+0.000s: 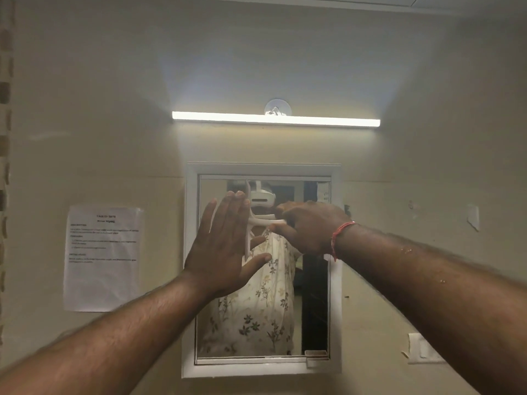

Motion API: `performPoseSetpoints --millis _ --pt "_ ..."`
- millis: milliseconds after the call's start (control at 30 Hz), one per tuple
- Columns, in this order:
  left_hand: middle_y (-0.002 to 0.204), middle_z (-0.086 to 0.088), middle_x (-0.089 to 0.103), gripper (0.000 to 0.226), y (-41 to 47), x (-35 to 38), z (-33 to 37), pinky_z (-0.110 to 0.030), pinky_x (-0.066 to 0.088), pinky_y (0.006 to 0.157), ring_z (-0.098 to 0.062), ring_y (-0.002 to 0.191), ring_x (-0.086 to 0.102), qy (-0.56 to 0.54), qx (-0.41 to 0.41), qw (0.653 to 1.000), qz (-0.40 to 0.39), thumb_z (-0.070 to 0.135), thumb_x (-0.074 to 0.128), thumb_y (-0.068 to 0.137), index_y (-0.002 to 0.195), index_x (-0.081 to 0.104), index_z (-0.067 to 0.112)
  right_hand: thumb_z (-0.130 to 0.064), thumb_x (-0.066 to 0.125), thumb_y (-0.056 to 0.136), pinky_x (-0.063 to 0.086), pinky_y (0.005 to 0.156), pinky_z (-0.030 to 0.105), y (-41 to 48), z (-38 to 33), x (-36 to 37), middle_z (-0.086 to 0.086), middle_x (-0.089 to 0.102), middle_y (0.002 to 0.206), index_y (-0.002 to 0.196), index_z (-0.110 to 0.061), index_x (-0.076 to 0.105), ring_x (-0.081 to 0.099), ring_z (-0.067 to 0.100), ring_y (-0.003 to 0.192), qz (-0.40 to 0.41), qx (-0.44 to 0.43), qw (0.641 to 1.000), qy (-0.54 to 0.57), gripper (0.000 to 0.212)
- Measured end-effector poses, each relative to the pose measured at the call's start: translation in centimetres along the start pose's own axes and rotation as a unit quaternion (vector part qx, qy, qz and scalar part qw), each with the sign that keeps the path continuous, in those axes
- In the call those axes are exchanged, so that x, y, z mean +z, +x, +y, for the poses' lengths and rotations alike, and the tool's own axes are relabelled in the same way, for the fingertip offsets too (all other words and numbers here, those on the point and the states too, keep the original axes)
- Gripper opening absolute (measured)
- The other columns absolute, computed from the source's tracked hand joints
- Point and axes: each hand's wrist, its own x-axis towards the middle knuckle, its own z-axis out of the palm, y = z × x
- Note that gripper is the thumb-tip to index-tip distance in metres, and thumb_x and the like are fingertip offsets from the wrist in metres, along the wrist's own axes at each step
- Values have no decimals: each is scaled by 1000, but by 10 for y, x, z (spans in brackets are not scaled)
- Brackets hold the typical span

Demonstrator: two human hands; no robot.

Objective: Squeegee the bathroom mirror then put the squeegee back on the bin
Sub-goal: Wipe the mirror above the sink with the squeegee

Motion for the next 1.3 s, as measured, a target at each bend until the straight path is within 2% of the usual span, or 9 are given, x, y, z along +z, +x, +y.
performPoseSetpoints --millis 133,267,400,500,600,667,933,1133,1300 --pt "193 -11 -16 110 9 4 18 -70 13 142 -35 181 -10 6 6 1000 -14 90 17 106 182 -14 16 -72 39 104 52 61 27 -21 16 -14 -18 56 91 113 -33 69 51 4 67 -16 11 1000 4 50" --pt "194 -14 -7 110 16 5 35 -69 14 142 -37 181 -4 19 18 1000 -11 88 19 108 184 -2 12 -62 43 110 37 59 25 -45 30 -34 -19 42 75 94 -34 52 44 4 64 -41 30 999 5 33" --pt "194 -14 -1 108 22 7 50 -67 12 143 -37 181 -1 8 28 1000 -1 89 20 107 182 -8 16 -67 38 109 42 57 27 -61 48 -38 -10 60 77 95 -38 53 61 10 72 -51 61 997 -4 35" --pt "194 -12 -12 111 25 10 59 -66 9 144 -35 181 -8 5 31 1000 -2 90 21 106 181 -15 16 -69 35 108 40 55 28 -69 58 -40 -8 62 77 90 -38 54 59 10 71 -62 83 995 -15 41" --pt "194 -11 -13 112 27 10 66 -66 8 144 -35 181 -9 -4 33 999 0 90 23 106 182 -9 15 -71 34 107 35 54 28 -75 66 -44 -8 59 76 73 -32 46 55 9 68 -65 98 993 -24 53" --pt "193 -12 -13 112 27 11 69 -66 8 144 -35 181 -10 2 34 999 -5 90 23 107 183 -6 13 -73 33 106 38 56 30 -79 74 -44 -7 60 76 68 -34 44 55 10 67 -70 107 992 -22 56" --pt "194 -12 -12 112 26 11 76 -66 8 144 -35 181 -10 4 38 999 -6 88 27 107 184 -2 12 -72 33 106 34 53 29 -89 88 -43 -4 64 78 74 -31 53 57 13 68 -72 121 990 -21 55" --pt "194 -13 -11 112 23 10 75 -65 8 144 -35 181 -10 12 42 999 -15 90 21 107 184 -2 12 -76 32 104 43 57 30 -87 100 -40 -4 68 82 98 -31 70 64 15 75 -76 115 990 -25 59" --pt "194 -13 -9 111 22 11 75 -65 10 144 -35 181 -8 7 50 999 -10 89 21 107 183 -4 12 -74 34 105 45 60 32 -92 106 -42 -6 65 79 79 -32 58 60 13 73 -74 120 990 -27 55"
